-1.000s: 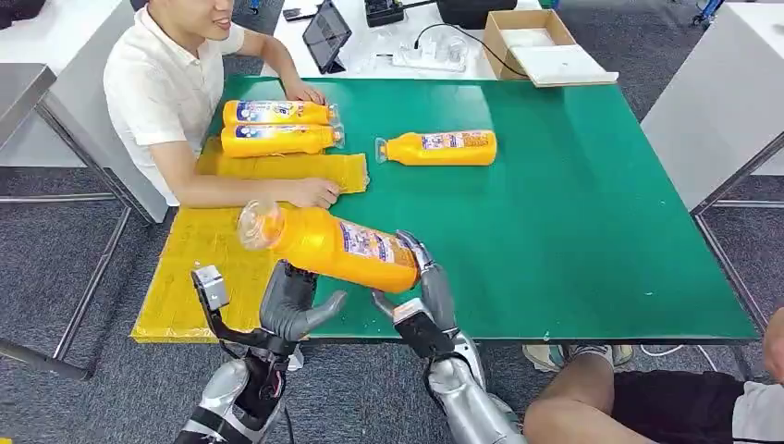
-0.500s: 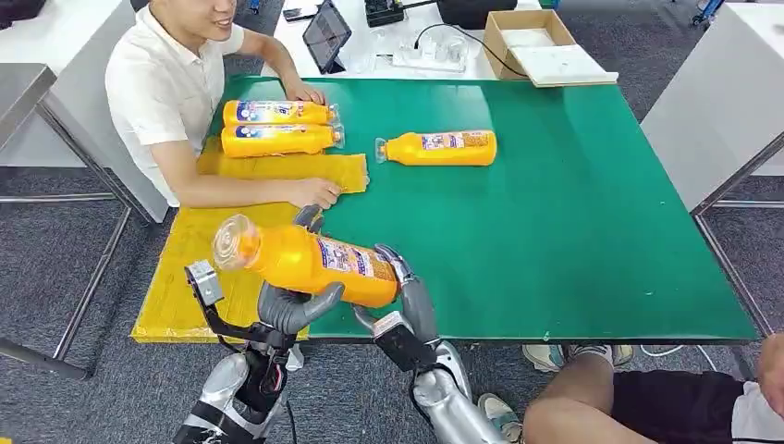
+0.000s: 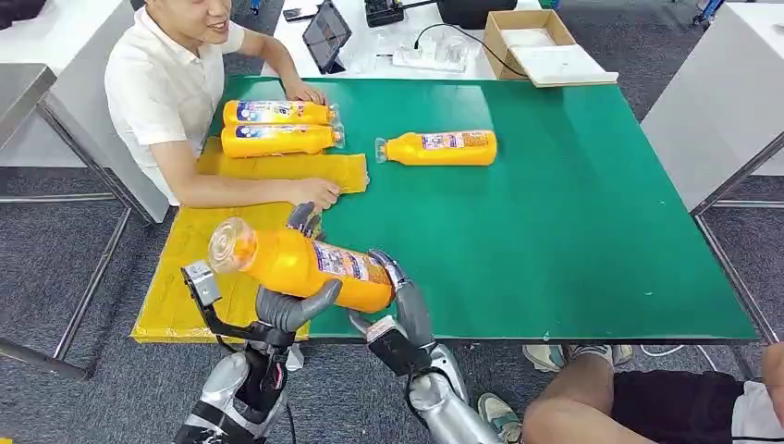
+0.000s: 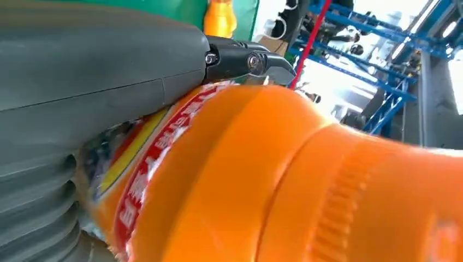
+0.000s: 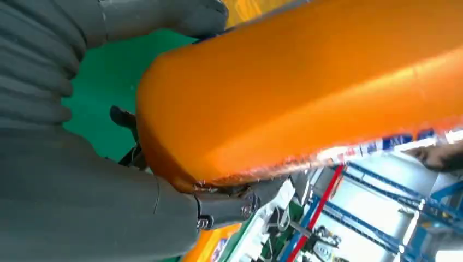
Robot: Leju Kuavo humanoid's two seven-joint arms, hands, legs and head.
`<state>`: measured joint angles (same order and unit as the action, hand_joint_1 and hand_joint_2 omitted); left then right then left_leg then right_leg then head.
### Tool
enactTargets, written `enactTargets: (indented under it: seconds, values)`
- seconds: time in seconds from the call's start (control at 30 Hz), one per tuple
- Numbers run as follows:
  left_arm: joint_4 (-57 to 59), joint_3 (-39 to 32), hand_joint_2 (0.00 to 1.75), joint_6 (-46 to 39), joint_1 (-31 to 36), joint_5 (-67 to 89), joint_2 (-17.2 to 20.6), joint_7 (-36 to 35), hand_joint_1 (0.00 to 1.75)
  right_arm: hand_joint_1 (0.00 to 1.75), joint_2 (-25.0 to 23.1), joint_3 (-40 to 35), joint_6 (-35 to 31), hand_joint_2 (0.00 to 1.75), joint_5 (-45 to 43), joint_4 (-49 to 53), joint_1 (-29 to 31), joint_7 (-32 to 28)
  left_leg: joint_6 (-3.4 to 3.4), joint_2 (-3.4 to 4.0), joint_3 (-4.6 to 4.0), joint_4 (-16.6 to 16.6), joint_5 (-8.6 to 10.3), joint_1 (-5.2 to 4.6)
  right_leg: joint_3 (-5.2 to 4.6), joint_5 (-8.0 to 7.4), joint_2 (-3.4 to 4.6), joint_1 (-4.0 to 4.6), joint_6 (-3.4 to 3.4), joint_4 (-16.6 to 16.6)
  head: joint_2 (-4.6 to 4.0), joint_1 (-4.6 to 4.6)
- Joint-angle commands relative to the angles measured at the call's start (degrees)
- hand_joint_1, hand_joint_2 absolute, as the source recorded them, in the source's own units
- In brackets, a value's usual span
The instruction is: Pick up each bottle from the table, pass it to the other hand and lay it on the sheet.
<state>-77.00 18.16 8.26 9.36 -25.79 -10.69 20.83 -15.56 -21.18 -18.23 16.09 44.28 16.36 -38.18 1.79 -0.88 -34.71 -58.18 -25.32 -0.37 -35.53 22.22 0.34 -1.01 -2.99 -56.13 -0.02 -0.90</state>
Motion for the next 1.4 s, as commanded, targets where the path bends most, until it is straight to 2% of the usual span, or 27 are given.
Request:
enactTargets:
  seconds: [0.03,0.07,0.1,0.13,0.17,0.2,0.23,0.27,0.3,0.47,0.63,0.73,0.9,1.0,1.07,1.2,1.27,1.3,1.4]
  values:
    - [-1.61,1.15,1.75,-0.68,0.46,0.03,0.76,-0.1,0.0,1.75,-1.21,-5.88,-0.14,1.75,0.62,-8.55,1.33,-1.82,-0.14,0.11,0.31,0.03,-0.13,0.09,0.29,0.11,0.01,0.1,0.15,0.03,0.0,0.0]
    - [-1.51,1.31,1.75,-0.86,0.4,0.0,0.67,-0.41,0.0,1.75,-1.33,-6.36,0.04,1.75,0.71,-9.1,1.16,-1.79,-0.14,0.12,0.31,0.04,-0.13,0.09,0.3,0.11,0.02,0.11,0.15,0.04,0.0,0.0]
    - [-0.82,1.54,1.75,-0.73,0.82,-0.31,0.62,-0.76,0.28,1.75,-1.43,-6.91,-0.21,1.75,0.88,-9.69,1.25,-1.82,-0.15,0.16,0.39,0.06,-0.15,0.11,0.36,0.12,0.05,0.13,0.16,0.06,0.0,0.0]
    - [-0.36,1.62,1.75,1.41,1.03,-2.07,0.94,-0.71,1.75,1.57,-1.1,-8.92,3.29,1.75,1.58,-10.62,1.97,-1.75,-0.18,0.13,0.46,0.07,-0.18,0.13,0.45,0.15,0.0,0.15,0.19,0.09,0.0,0.0]
    - [0.63,1.55,1.75,2.37,1.47,-2.61,1.17,-0.51,1.75,1.1,-0.94,-9.75,5.52,1.75,1.32,-10.99,2.3,-1.82,-0.11,0.05,0.26,0.07,-0.08,0.08,0.26,0.07,-0.03,0.09,0.12,0.07,0.0,0.0]
    - [1.29,1.17,1.75,2.61,1.73,-2.74,1.3,-0.37,1.75,0.37,-1.03,-9.72,7.06,1.75,0.38,-11.28,2.21,-1.82,-0.14,0.09,0.32,0.04,-0.12,0.11,0.32,0.11,-0.02,0.12,0.15,0.06,0.0,0.02]
    - [1.31,1.07,1.75,2.62,1.76,-2.74,1.43,-0.36,1.75,0.03,-1.09,-9.77,7.11,1.75,0.38,-11.32,2.11,-1.82,-0.1,0.04,0.21,0.06,-0.06,0.07,0.21,0.06,-0.03,0.07,0.11,0.06,0.0,-0.02]
    - [1.78,0.77,1.75,2.81,2.04,-2.95,1.58,-0.43,1.75,0.0,-1.15,-9.9,7.71,1.75,0.23,-11.81,2.25,-1.75,-0.13,0.04,0.31,0.06,-0.09,0.1,0.32,0.1,-0.06,0.11,0.14,0.06,0.0,0.0]
    - [2.29,0.32,1.75,3.09,2.39,-3.01,2.06,-0.58,1.75,0.0,-1.26,-10.08,8.59,0.0,-0.01,-12.4,2.53,-1.69,-0.11,0.04,0.22,0.05,-0.06,0.09,0.23,0.07,-0.04,0.1,0.12,0.06,0.0,-0.02]
    - [3.13,-1.71,1.75,1.46,3.86,0.27,5.04,-0.29,1.75,0.0,-1.75,-9.04,8.81,0.0,-1.45,-11.65,2.75,-1.82,-0.15,0.05,0.29,0.04,-0.08,0.1,0.28,0.09,-0.04,0.11,0.17,0.04,0.0,-0.02]
    - [2.09,-5.08,1.75,-0.7,3.24,3.95,5.7,-0.57,1.75,0.0,-2.03,-7.94,7.85,0.0,-2.99,-10.9,2.35,-1.82,-0.1,0.12,0.11,0.05,-0.02,0.08,0.08,0.01,0.05,0.07,0.1,0.04,0.0,0.0]
    - [2.93,-4.84,1.75,-4.28,3.36,10.16,6.82,-1.39,1.75,0.0,-2.02,-7.31,5.86,0.0,-3.4,-10.7,2.23,-1.82,-0.21,0.17,0.4,0.04,-0.15,0.14,0.35,0.15,0.03,0.15,0.21,0.0,0.0,-0.02]
    - [5.84,-4.7,1.75,-9.2,5.43,20.01,8.37,-0.01,1.75,0.0,-1.06,-6.45,3.86,0.0,-3.33,-9.46,2.05,-1.82,-0.1,0.01,0.09,0.05,0.01,0.07,0.08,0.03,-0.04,0.06,0.08,0.02,0.0,0.0]
    - [7.25,-5.46,1.75,-7.05,6.77,20.75,9.52,-0.66,1.75,0.0,-0.45,-4.96,3.45,0.0,-4.08,-9.01,2.19,-1.82,-0.17,0.03,0.28,0.07,-0.05,0.13,0.28,0.08,-0.06,0.12,0.17,0.03,0.0,-0.02]
    - [7.68,-6.53,1.75,-6.08,7.58,20.14,9.74,-0.71,1.75,0.0,-0.14,-3.75,3.24,0.0,-4.71,-9.47,2.67,-1.82,-0.11,0.01,0.12,0.07,0.02,0.07,0.1,0.03,-0.06,0.05,0.1,0.02,0.0,-0.02]
    - [5.71,-6.97,1.75,-15.21,9.32,32.02,10.85,2.25,1.75,0.0,0.86,-2.55,1.72,0.0,-3.84,-8.9,2.4,-1.82,-0.11,-0.02,0.11,0.04,0.01,0.09,0.1,0.03,-0.09,0.08,0.1,0.01,0.0,0.0]
    - [3.96,-6.66,1.75,-19.14,9.69,39.45,11.31,2.17,1.75,0.0,-0.27,0.58,0.19,0.0,-6.73,-4.05,0.55,-1.82,-0.13,-0.03,0.12,0.01,-0.02,0.12,0.14,0.06,-0.11,0.11,0.12,0.0,0.0,-0.02]
    - [3.59,-5.86,1.75,-23.68,10.2,46.37,11.44,2.11,1.75,0.0,-0.57,-0.25,-1.23,0.0,-5.47,-1.86,0.05,-1.82,-0.12,-0.02,0.03,-0.02,0.0,0.11,0.04,0.05,-0.09,0.1,0.11,-0.03,0.0,0.0]
    - [4.31,-5.12,1.75,-24.76,11.35,49.3,10.76,1.37,1.75,0.0,-1.08,-0.79,-1.61,0.0,-4.77,-1.21,0.13,-1.82,-0.12,-0.03,0.02,-0.03,-0.01,0.11,0.03,0.07,-0.1,0.1,0.11,-0.07,0.0,0.0]
